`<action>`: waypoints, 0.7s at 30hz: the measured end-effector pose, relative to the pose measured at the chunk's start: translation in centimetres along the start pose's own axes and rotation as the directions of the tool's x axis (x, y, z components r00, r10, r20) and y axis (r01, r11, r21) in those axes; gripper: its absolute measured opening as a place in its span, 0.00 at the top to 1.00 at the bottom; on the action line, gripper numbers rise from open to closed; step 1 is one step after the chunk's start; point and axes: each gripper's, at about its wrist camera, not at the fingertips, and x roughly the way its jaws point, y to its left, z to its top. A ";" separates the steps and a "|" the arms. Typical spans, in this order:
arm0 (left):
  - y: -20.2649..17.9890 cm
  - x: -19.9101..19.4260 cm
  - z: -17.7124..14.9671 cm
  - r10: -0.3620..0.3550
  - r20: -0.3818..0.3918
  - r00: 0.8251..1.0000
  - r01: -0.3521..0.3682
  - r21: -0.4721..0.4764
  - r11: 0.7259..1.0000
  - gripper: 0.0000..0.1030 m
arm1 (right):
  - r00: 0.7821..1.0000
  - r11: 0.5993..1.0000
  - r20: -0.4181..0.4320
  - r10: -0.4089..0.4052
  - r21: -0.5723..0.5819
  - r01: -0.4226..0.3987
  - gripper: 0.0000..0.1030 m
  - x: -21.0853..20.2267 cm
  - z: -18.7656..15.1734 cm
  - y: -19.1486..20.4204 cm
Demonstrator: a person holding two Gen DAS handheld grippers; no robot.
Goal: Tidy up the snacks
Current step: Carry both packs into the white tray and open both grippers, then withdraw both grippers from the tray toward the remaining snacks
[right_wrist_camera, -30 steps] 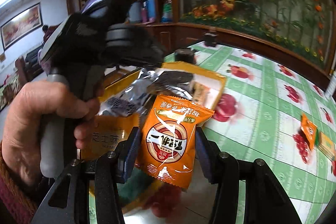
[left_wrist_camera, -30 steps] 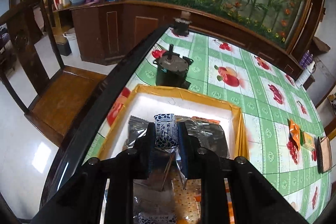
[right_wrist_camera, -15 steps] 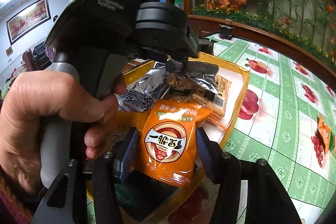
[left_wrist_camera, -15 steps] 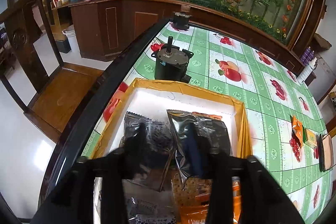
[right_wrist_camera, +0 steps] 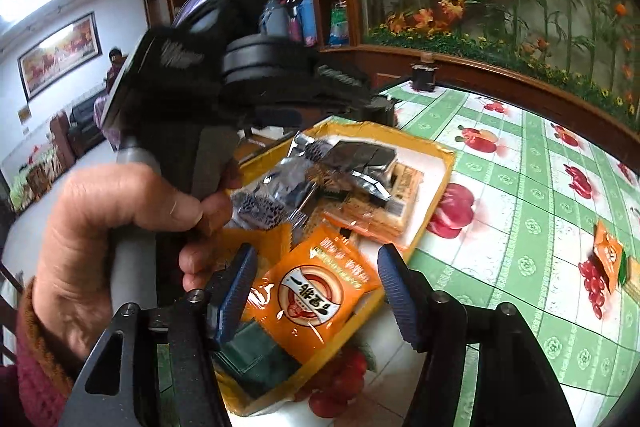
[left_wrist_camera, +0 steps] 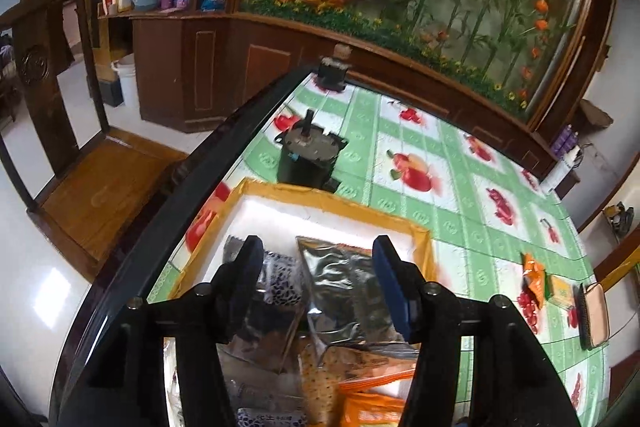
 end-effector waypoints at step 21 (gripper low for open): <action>-9.1 -2.6 -2.5 -0.269 0.008 0.963 0.260 0.240 0.935 0.45 | 0.916 0.769 -0.138 -0.376 0.505 0.391 0.35 -6.9 -1.6 -29.1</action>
